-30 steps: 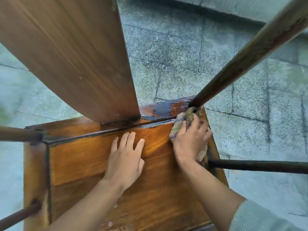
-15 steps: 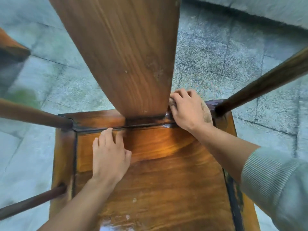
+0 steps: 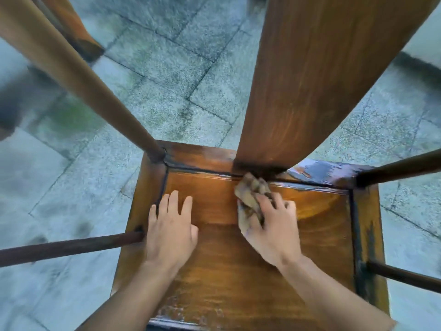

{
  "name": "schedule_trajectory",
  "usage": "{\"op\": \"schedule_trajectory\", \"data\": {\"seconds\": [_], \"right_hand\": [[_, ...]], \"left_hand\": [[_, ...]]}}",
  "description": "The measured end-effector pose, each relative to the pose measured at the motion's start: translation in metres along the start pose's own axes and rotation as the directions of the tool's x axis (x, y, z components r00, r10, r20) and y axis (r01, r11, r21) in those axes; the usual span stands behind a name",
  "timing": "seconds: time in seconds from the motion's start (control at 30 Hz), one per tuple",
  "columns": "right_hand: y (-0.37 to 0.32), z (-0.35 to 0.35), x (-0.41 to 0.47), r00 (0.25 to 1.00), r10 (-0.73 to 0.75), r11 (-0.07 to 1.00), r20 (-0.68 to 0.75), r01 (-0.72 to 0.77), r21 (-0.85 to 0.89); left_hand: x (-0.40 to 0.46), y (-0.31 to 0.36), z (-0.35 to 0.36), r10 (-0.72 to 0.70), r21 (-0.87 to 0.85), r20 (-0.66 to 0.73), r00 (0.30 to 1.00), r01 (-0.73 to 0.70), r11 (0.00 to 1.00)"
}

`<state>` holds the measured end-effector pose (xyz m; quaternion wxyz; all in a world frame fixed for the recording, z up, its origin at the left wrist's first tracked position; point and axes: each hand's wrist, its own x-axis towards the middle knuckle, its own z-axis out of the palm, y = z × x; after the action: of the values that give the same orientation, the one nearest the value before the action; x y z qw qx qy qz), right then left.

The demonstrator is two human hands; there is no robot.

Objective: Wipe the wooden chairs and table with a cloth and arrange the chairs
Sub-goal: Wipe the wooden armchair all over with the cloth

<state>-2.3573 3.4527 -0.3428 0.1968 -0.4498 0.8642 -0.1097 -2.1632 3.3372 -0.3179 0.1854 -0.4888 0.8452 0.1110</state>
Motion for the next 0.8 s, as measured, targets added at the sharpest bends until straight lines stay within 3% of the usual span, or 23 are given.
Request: {"op": "schedule_trajectory", "data": {"seconds": [0.03, 0.1, 0.2, 0.3, 0.37, 0.43, 0.47, 0.5, 0.6, 0.67, 0.73, 0.8], "right_hand": [[-0.025, 0.013, -0.007, 0.989, -0.126, 0.990, 0.080, 0.130, -0.055], [-0.066, 0.030, 0.002, 0.954, -0.280, 0.952, 0.104, 0.290, -0.099], [-0.111, 0.038, 0.056, 0.939, -0.344, 0.934, -0.028, 0.338, -0.117], [-0.125, 0.030, 0.118, 0.923, -0.384, 0.899, -0.023, 0.368, -0.237], [-0.128, 0.030, 0.163, 0.968, -0.250, 0.939, -0.006, 0.241, -0.245], [-0.124, 0.026, 0.198, 0.997, 0.077, 0.994, -0.008, -0.078, -0.077], [-0.127, 0.029, 0.201, 0.987, 0.158, 0.987, 0.011, -0.158, -0.025], [-0.128, 0.033, 0.196, 0.989, 0.149, 0.989, -0.003, -0.149, -0.025], [-0.137, 0.048, 0.151, 0.977, -0.181, 0.980, -0.113, 0.169, -0.105], [-0.133, 0.049, 0.126, 0.961, -0.258, 0.966, -0.098, 0.254, -0.051], [-0.127, 0.047, 0.104, 0.945, -0.328, 0.945, 0.011, 0.328, 0.018], [-0.125, 0.049, 0.076, 0.843, -0.514, 0.855, 0.162, 0.518, 0.017]], "left_hand": [[-0.005, -0.007, 0.003, -0.006, -0.008, 0.004, 1.000, 0.006, 1.000], [-0.015, -0.014, 0.008, 0.006, -0.026, 0.016, 1.000, -0.006, 1.000], [-0.028, -0.022, 0.017, 0.042, -0.028, 0.033, 0.999, -0.041, 0.999], [-0.026, -0.022, 0.017, 0.084, -0.074, 0.017, 0.996, -0.083, 0.994], [-0.020, -0.025, 0.018, 0.046, -0.118, -0.020, 0.999, -0.048, 0.992], [-0.010, -0.022, 0.014, -0.007, -0.174, -0.060, 0.998, -0.003, 0.985], [-0.008, -0.023, 0.015, -0.024, -0.191, -0.069, 0.997, 0.010, 0.982], [-0.007, -0.021, 0.016, -0.025, -0.185, -0.069, 0.997, 0.011, 0.983], [-0.017, -0.025, 0.027, -0.009, -0.175, -0.015, 1.000, 0.007, 0.985], [-0.034, -0.024, 0.035, 0.004, -0.176, 0.022, 1.000, 0.000, 0.984], [-0.052, -0.021, 0.037, 0.028, -0.180, 0.065, 0.997, -0.016, 0.983], [-0.064, -0.022, 0.041, 0.045, -0.175, 0.098, 0.994, -0.027, 0.984]]}}
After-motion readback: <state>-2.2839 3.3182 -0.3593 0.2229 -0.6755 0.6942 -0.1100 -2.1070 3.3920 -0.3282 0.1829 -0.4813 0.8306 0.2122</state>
